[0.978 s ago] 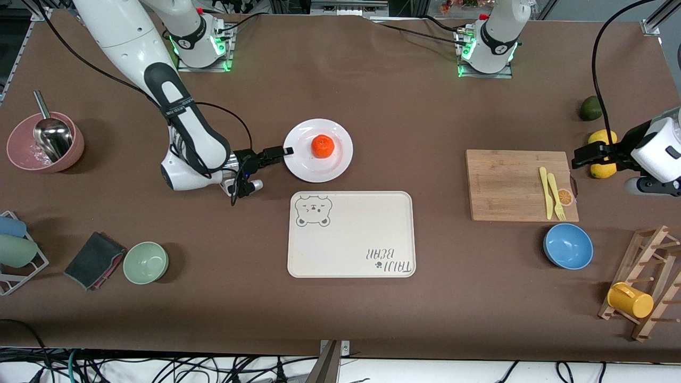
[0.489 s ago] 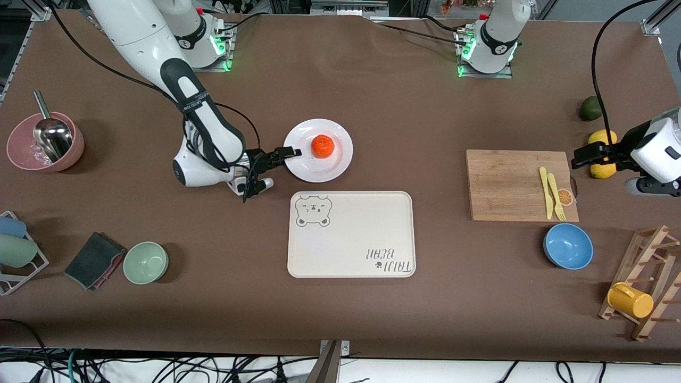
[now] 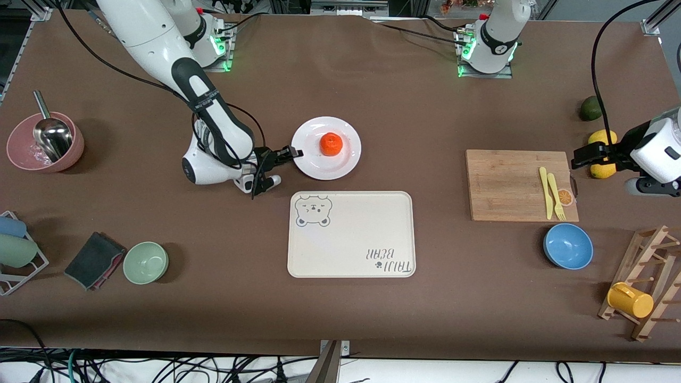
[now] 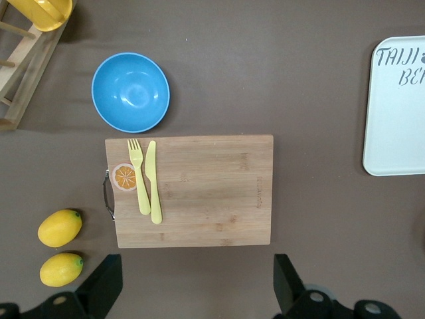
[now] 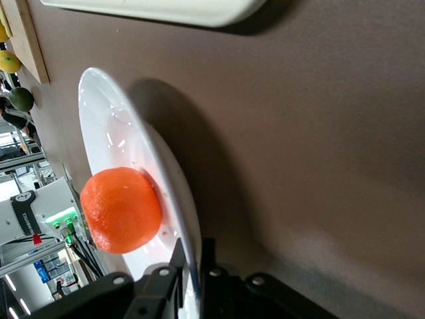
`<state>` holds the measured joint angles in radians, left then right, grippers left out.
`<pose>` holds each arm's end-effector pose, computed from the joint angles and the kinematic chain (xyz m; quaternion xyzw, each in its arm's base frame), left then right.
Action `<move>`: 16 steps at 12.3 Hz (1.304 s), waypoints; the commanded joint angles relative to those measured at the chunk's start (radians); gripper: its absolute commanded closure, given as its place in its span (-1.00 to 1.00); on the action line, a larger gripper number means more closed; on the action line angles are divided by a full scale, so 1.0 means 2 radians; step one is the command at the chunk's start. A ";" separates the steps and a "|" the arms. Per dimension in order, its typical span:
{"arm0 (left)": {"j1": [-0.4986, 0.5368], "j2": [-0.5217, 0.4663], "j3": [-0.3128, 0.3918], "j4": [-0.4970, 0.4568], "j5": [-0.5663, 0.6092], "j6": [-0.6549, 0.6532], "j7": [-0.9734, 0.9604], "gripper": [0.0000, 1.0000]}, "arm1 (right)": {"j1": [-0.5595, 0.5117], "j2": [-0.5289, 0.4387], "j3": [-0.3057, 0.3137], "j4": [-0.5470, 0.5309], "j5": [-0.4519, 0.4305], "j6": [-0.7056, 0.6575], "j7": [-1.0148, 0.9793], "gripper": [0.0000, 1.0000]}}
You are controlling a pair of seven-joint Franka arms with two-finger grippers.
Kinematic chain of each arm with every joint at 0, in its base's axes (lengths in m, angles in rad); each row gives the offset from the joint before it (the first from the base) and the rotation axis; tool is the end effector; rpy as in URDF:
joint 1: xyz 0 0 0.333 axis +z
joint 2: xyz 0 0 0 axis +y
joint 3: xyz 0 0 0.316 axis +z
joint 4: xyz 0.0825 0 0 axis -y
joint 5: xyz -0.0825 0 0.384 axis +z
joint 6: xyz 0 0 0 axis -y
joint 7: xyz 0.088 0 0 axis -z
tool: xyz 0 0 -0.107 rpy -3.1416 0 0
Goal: Place orange and plate with both arms
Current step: 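Grasp the plate rim with the right gripper and lift it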
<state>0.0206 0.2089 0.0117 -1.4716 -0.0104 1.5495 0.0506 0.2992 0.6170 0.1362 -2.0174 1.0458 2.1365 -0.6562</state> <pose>0.6100 0.0179 0.5474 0.9978 -0.0089 -0.0652 0.0067 0.4872 0.2706 0.1278 -0.8912 -0.1152 0.1779 0.4010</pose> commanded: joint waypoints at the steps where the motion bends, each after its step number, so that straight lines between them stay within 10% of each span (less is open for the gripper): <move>1: -0.002 -0.002 0.002 -0.001 -0.009 -0.001 -0.001 -1.00 | -0.002 0.000 -0.001 -0.002 0.007 0.000 -0.012 1.00; 10: -0.002 -0.002 0.002 -0.002 -0.009 -0.002 -0.001 -1.00 | -0.031 -0.010 -0.088 0.102 0.038 -0.185 -0.011 1.00; 16: -0.003 -0.001 0.002 -0.002 -0.009 -0.002 -0.002 -1.00 | -0.031 0.119 -0.069 0.264 0.072 -0.100 -0.011 1.00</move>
<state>0.0193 0.2106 0.0117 -1.4723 -0.0107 1.5490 0.0506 0.2323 0.7339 -0.0334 -1.6291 1.1675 1.8905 -0.6736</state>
